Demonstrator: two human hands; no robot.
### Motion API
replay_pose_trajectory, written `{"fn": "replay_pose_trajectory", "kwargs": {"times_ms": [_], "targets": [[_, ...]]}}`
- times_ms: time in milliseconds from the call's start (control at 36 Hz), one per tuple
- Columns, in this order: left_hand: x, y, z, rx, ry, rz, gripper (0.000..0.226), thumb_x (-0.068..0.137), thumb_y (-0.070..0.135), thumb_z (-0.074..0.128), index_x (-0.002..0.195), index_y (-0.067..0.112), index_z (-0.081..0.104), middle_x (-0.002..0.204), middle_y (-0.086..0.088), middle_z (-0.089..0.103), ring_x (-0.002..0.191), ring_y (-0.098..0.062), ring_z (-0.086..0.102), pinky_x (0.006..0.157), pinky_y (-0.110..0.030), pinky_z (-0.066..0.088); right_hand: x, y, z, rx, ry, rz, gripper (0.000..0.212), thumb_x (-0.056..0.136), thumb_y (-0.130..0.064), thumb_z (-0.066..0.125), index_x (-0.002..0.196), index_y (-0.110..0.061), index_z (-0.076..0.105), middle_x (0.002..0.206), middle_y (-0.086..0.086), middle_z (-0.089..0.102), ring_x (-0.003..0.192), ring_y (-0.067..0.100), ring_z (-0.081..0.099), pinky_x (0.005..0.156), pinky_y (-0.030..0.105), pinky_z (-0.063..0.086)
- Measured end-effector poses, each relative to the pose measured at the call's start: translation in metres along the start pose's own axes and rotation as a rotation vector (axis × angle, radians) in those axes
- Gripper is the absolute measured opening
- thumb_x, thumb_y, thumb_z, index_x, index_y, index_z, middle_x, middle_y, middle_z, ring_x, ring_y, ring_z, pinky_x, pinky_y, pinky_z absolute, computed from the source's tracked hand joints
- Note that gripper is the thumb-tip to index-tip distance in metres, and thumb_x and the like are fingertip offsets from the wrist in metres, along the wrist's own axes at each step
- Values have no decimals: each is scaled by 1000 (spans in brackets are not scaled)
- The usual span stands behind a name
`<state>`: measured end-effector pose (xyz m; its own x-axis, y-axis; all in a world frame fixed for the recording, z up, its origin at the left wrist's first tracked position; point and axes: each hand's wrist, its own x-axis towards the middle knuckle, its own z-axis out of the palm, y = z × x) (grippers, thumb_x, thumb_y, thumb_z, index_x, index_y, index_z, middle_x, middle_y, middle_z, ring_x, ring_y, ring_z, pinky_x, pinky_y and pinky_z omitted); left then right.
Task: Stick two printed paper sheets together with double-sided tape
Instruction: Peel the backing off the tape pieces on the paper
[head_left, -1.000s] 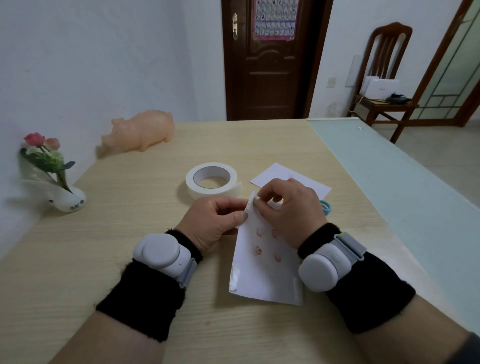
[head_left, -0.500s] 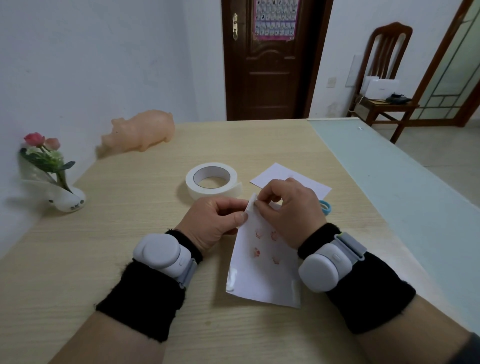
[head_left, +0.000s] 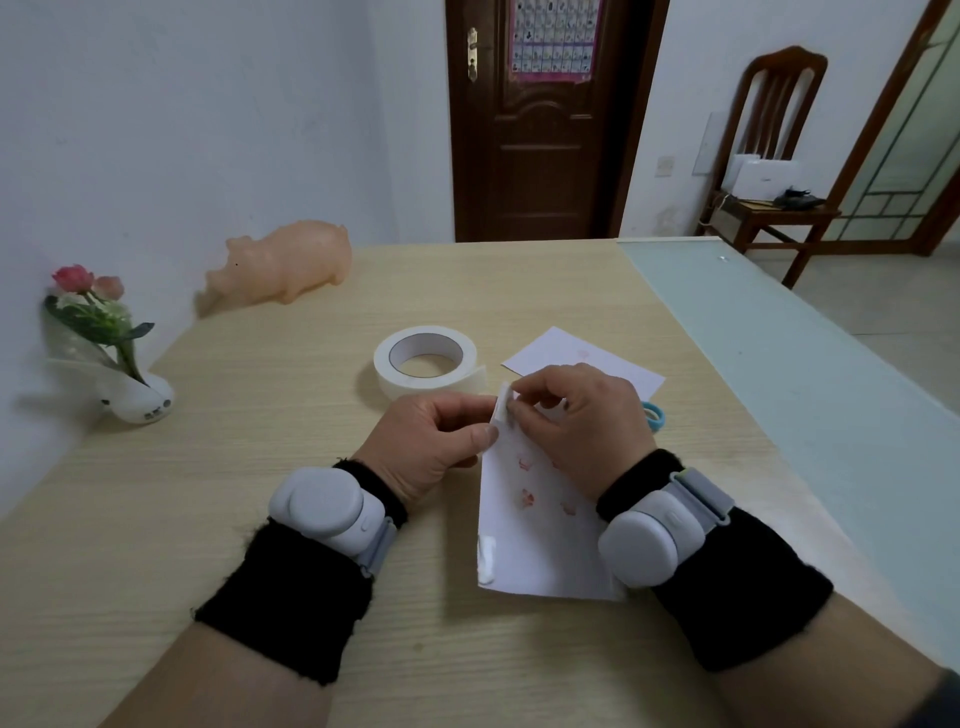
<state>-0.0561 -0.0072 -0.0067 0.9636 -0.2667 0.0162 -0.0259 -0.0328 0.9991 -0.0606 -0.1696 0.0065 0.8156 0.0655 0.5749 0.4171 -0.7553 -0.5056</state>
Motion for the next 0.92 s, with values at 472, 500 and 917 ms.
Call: {"fn": "replay_pose_trajectory", "kwargs": {"times_ms": [472,500,917], "targets": [[0,0,1,25,-6,-3,36,63,23,71,99,19,74,101,-13,72,104,-40,62,93,-60,45,2,4,-2,91,-92,140,12,78,-20,68,70,-28,63,66,-20,53,65,-2,48,70,20,38],[0,0,1,30,-4,-4,33,66,18,69,99,19,74,100,-14,72,104,-41,61,93,-61,45,2,4,-2,109,-102,156,15,78,-20,68,69,-29,61,67,-20,54,65,-3,48,70,19,37],[1,-1,0,55,-5,-10,29,67,16,67,94,23,75,98,-14,72,94,-31,64,92,-58,47,2,3,0,64,-98,36,15,76,-13,66,69,-22,56,69,-8,57,66,11,49,62,16,36]]}}
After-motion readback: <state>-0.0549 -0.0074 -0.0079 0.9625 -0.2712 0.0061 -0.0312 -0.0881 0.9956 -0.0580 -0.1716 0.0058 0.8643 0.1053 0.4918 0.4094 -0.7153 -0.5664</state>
